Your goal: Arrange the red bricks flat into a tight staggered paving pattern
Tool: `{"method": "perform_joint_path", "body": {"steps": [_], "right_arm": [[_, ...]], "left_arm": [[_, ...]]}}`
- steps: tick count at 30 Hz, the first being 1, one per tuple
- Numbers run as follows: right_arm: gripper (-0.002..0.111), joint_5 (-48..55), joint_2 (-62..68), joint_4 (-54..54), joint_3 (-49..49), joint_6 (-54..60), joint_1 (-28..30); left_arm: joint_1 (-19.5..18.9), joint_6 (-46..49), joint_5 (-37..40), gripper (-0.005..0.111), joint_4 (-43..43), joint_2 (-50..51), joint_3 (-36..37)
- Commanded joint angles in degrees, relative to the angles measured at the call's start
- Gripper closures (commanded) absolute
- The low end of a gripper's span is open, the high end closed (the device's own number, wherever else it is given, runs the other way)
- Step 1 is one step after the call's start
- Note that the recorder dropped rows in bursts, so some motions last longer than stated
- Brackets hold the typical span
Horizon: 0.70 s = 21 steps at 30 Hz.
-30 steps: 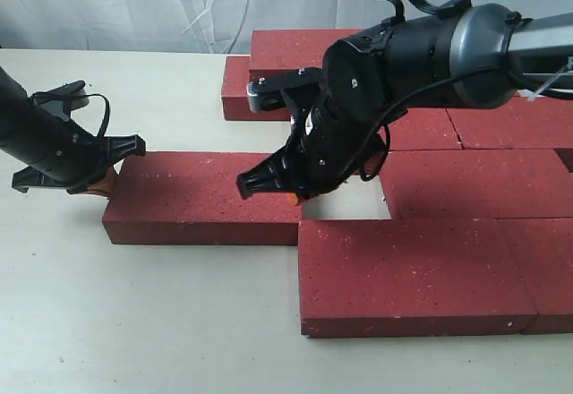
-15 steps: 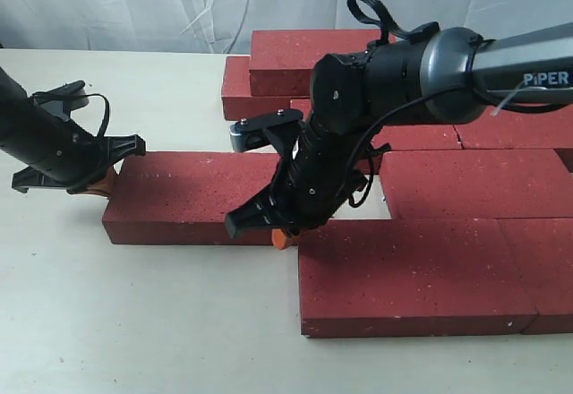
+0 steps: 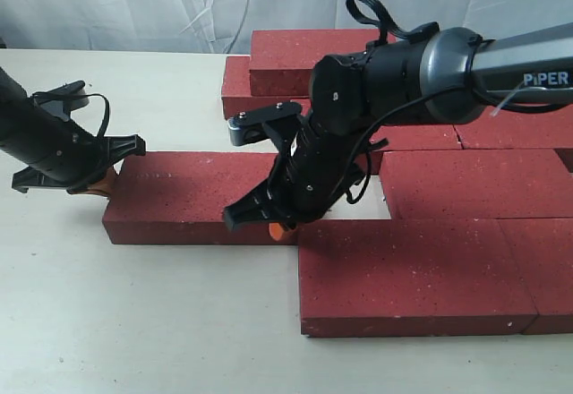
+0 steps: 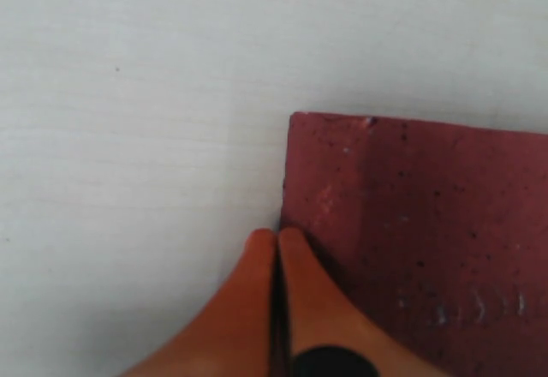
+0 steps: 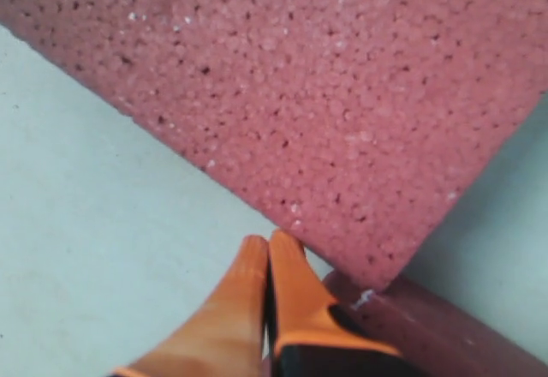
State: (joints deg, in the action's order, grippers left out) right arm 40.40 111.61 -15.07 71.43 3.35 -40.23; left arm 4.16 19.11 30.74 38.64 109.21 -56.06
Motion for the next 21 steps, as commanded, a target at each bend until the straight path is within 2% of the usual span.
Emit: {"method": "perform_joint_path", "body": {"steps": [1,9,21], "right_arm": [[0.109,-1.3,-0.1,3.0,-0.2,-1.2,0.1],[0.109,-1.7,-0.1,3.2,-0.2,-1.2,0.1],[0.109,-1.5,-1.9,-4.2,-0.2,-0.2,0.1]], "left_arm": [[1.7,0.1,9.5,0.107,1.4,1.5,1.0],[1.7,0.2,10.8,0.107,0.6,1.5,1.0],[1.7,2.5,5.0,0.107,3.1,1.5,1.0]]}}
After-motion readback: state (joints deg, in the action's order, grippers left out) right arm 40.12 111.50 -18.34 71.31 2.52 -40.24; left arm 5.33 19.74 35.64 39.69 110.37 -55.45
